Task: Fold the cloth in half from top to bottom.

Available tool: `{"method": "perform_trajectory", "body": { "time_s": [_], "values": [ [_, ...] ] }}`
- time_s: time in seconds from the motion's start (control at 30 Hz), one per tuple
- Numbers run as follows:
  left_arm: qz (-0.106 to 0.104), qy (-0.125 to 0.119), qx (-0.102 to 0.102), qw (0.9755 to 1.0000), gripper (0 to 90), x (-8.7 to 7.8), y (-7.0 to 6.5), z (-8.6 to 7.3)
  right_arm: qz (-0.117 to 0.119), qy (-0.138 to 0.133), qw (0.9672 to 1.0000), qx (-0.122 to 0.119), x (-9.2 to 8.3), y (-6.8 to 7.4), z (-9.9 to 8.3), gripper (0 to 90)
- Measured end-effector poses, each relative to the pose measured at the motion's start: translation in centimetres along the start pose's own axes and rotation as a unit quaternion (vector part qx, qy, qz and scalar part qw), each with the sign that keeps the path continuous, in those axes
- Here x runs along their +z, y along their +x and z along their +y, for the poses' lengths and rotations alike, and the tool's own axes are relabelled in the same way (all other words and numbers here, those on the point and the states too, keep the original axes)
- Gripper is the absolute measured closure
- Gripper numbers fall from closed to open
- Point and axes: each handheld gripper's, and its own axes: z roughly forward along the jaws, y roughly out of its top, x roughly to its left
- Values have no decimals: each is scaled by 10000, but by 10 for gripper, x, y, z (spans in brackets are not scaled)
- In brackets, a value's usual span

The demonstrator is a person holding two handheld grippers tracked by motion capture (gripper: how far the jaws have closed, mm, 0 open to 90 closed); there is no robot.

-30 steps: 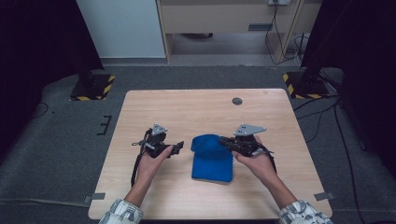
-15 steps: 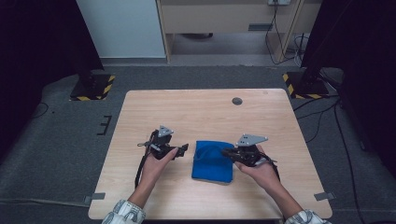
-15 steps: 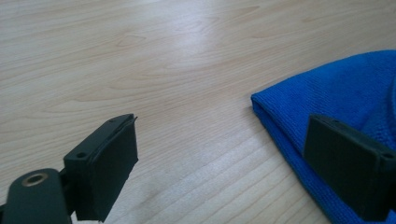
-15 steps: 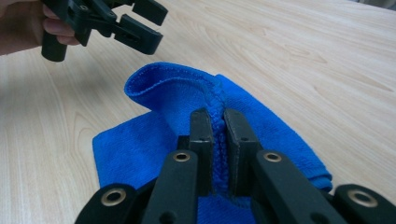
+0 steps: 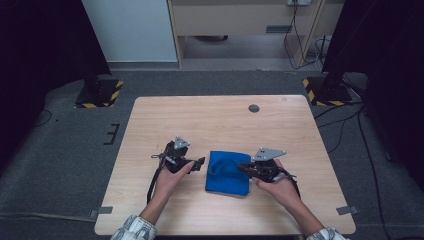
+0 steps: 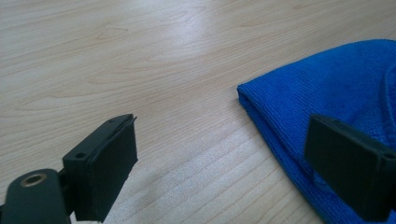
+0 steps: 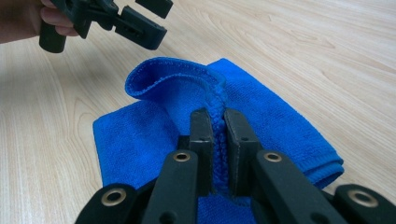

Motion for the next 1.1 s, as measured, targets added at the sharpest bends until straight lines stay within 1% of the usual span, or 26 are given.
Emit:
{"method": "perform_trajectory", "body": {
  "time_s": [0.03, 0.13, 0.17, 0.33, 0.4, 0.43, 0.57, 0.67, 0.7, 0.73, 0.77, 0.83, 0.9, 0.97, 1.0, 1.03, 1.1],
  "values": [
    [-2, 25, -10, 10000, 91, 1, 1, -1, 18, 43, 10000, 1, 0, 0, -1, 830],
    [40, 49, -17, 10000, 91, 1, 2, -2, 32, 45, 10000, 16, 0, 0, -3, 828],
    [23, 35, -42, 10000, 91, 2, 3, -2, 38, 48, 10000, 7, 0, 0, -3, 826],
    [16, 52, -23, 10000, 91, 1, 2, -1, 52, 75, 10000, 12, 0, 1, -4, 817],
    [-42, 33, -46, 10000, 91, 3, 0, -1, 67, 109, 9999, 0, 0, 2, -5, 805],
    [-59, 37, -35, 10000, 89, 3, -1, -1, 112, 172, 9998, 3, 0, 4, -7, 786],
    [-105, 56, 17, 9999, 87, 5, -6, -1, 111, 259, 9996, -44, 0, 7, -10, 755],
    [-172, 53, 2, 9998, 86, 8, -10, -1, 95, 323, 9994, -73, -1, 8, -13, 731],
    [-194, 86, 28, 9998, 85, 10, -13, -2, 88, 373, 9992, -82, -2, 9, -15, 701],
    [-194, 86, 28, 9998, 84, 10, -13, -2, 88, 373, 9992, -82, -2, 9, -15, 701],
    [-198, 104, 52, 9997, 84, 11, -15, -3, 41, 409, 9991, -84, -3, 9, -18, 665],
    [-217, 153, 92, 9996, 84, 13, -18, -4, 34, 421, 9991, -65, -4, 9, -19, 651],
    [-238, 202, 141, 9994, 82, 15, -21, -5, 42, 452, 9990, -37, -5, 9, -20, 607],
    [-311, 194, 145, 9992, 76, 15, -23, -5, -5, 472, 9989, -26, -7, 11, -20, 569],
    [-310, 126, 124, 9994, 75, 13, -24, -4, 15, 430, 9991, 2, -9, 13, -20, 536],
    [-310, 126, 124, 9994, 75, 13, -24, -4, 15, 430, 9991, 2, -9, 13, -20, 536],
    [-313, 144, 149, 9993, 75, 14, -26, -4, 44, 397, 9992, 11, -10, 16, -18, 503]
  ]
}}
